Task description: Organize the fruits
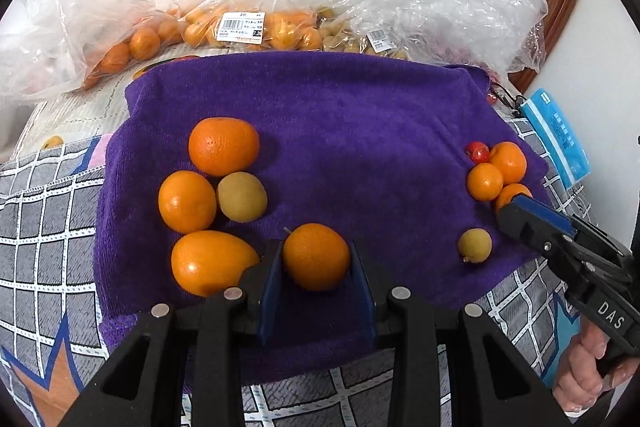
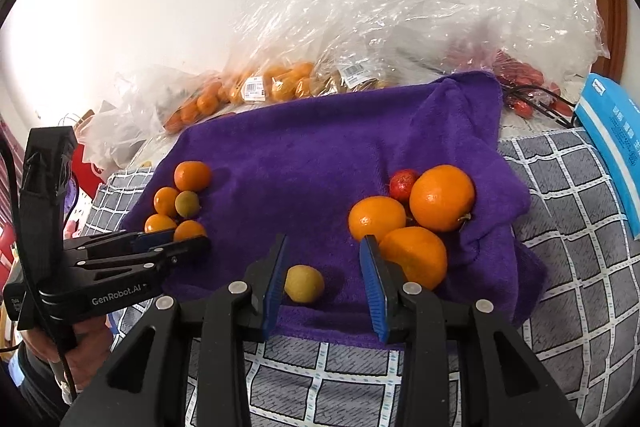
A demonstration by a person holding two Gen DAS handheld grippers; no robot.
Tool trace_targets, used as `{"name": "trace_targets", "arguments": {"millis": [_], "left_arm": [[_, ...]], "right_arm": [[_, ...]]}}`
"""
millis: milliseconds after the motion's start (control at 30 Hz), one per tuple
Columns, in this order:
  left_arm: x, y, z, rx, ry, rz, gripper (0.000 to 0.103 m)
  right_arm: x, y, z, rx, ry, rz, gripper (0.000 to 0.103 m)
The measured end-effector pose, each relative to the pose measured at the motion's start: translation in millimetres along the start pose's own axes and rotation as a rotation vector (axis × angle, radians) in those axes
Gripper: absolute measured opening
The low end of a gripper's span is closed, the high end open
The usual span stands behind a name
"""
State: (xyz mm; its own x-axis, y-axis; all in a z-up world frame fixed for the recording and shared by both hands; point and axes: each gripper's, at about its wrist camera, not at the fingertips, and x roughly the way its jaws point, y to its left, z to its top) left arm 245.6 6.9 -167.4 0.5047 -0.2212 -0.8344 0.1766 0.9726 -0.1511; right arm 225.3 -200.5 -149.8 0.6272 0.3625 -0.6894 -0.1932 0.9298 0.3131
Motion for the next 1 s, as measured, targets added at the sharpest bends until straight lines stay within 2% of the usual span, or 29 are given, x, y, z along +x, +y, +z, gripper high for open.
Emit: {"name": "trace_targets", "arguments": {"millis": [67, 233, 433, 567, 667, 767, 833, 933, 967, 1000], "left_arm": [[0, 1, 0, -0.01, 0.013, 0.001, 0.033], [-8, 0, -2, -0.028, -0.007, 0.0, 0.045], [-29, 3, -10, -0.055, -0.017, 0.015, 0.046], [-49, 8, -21, -0.098, -0.033, -0.001, 0.047], [-70, 5, -34, -0.1, -0.075, 0.024, 0.056], [-88, -2, -46, -0.081, -0.101, 0.037, 0.06], [-99, -6, -53, -0.085, -0.116, 0.037, 0.067], [-116, -12, -64, -0.089, -0.138, 0.041, 0.072], [-122, -16, -69, -0.085, -0.147, 0.049, 0.073], [-128, -18, -72, -0.082, -0.156, 0.059, 0.076]], "right_arm": [[1, 1, -1, -0.001, -0.001, 0.003, 0.036], [-3, 3, -1, -0.006, -0.02, 0.031, 0.036], [-18, 7, 3, 0.014, -0.04, 0.029, 0.036], [-43, 16, 6, 0.01, -0.055, -0.031, 0.042], [-66, 26, 3, -0.009, -0.078, -0.086, 0.048], [-85, 35, -4, -0.013, -0.074, -0.114, 0.049], [-96, 40, -13, -0.006, -0.06, -0.127, 0.049], [-114, 49, -28, -0.018, -0.064, -0.196, 0.05], [-119, 52, -33, -0.025, -0.068, -0.22, 0.059], [-126, 56, -38, -0.03, -0.075, -0.238, 0.073]]}}
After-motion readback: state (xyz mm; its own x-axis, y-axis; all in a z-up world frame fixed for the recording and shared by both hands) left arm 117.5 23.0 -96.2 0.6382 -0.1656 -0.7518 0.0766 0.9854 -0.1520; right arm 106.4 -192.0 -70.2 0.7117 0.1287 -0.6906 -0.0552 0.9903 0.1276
